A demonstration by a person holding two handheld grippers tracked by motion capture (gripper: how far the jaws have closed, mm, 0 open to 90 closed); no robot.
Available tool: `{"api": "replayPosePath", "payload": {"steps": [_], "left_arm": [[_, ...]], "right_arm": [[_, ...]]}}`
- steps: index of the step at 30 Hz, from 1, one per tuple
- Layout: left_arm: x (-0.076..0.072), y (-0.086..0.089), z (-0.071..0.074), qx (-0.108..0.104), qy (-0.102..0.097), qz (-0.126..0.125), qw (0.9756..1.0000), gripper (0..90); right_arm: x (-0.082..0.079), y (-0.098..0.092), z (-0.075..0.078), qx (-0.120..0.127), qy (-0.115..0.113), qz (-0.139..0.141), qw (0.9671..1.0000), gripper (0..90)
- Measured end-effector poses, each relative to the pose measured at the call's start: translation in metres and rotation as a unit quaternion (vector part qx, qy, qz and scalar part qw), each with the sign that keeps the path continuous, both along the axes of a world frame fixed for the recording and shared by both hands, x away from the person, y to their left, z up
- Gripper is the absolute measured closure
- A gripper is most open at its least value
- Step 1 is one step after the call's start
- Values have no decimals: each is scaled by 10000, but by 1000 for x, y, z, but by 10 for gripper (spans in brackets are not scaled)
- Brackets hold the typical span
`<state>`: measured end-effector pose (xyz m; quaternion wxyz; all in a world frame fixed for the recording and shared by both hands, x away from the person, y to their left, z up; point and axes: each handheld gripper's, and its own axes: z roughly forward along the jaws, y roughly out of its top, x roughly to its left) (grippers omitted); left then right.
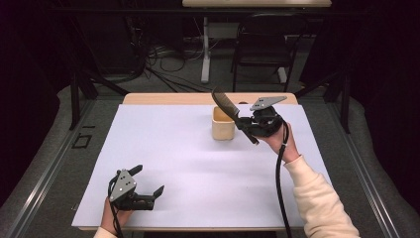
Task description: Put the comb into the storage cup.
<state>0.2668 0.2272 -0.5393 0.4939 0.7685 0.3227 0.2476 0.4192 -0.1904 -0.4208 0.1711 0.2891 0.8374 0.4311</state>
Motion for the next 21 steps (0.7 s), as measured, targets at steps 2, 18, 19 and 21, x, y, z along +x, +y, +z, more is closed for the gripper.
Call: {"api": "replayPosePath", "payload": {"steps": [2, 18, 19, 21], "left_arm": [[0, 0, 0, 7, -21, -18, 10000, 0], [0, 0, 0, -2, -27, -15, 10000, 0], [0, 0, 0, 0, -27, -12, 10000, 0], [0, 0, 0, -1, -30, -12, 10000, 0]], "right_arm": [[1, 1, 0, 1, -6, -22, 10000, 726], [9, 7, 6, 12, -144, -98, 9998, 726], [10, 7, 7, 25, -141, -110, 9998, 726], [11, 8, 8, 32, -159, -107, 9998, 726]]}}
